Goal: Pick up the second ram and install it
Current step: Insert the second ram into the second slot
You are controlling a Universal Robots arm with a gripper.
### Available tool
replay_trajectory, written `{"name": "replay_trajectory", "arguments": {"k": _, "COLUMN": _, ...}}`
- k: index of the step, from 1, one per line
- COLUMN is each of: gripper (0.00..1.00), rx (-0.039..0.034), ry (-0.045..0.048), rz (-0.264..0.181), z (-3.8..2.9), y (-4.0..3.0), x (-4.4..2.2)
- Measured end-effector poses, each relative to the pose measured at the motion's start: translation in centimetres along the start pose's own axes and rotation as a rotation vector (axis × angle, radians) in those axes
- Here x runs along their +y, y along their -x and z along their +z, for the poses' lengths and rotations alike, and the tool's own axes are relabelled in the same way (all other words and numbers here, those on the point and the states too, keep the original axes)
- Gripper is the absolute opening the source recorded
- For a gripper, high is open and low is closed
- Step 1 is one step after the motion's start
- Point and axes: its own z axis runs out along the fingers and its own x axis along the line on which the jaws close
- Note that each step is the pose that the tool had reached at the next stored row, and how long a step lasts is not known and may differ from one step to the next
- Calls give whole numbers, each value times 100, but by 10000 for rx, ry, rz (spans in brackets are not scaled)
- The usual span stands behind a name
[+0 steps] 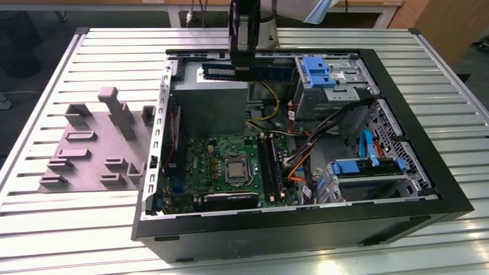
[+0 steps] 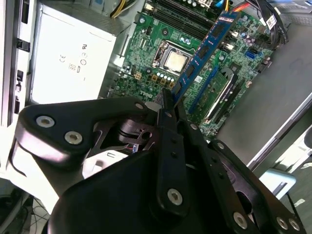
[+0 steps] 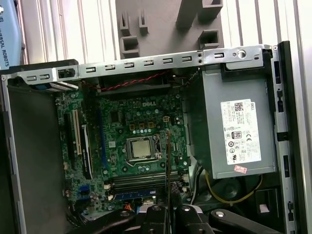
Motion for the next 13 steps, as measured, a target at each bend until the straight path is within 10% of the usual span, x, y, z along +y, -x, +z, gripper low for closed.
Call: {"name": "replay_trajectory", "arguments": {"k": 13, "gripper": 14, "rx": 79, "ry": -26, "rz": 1532, "z": 10, "y": 0, "x": 0}}
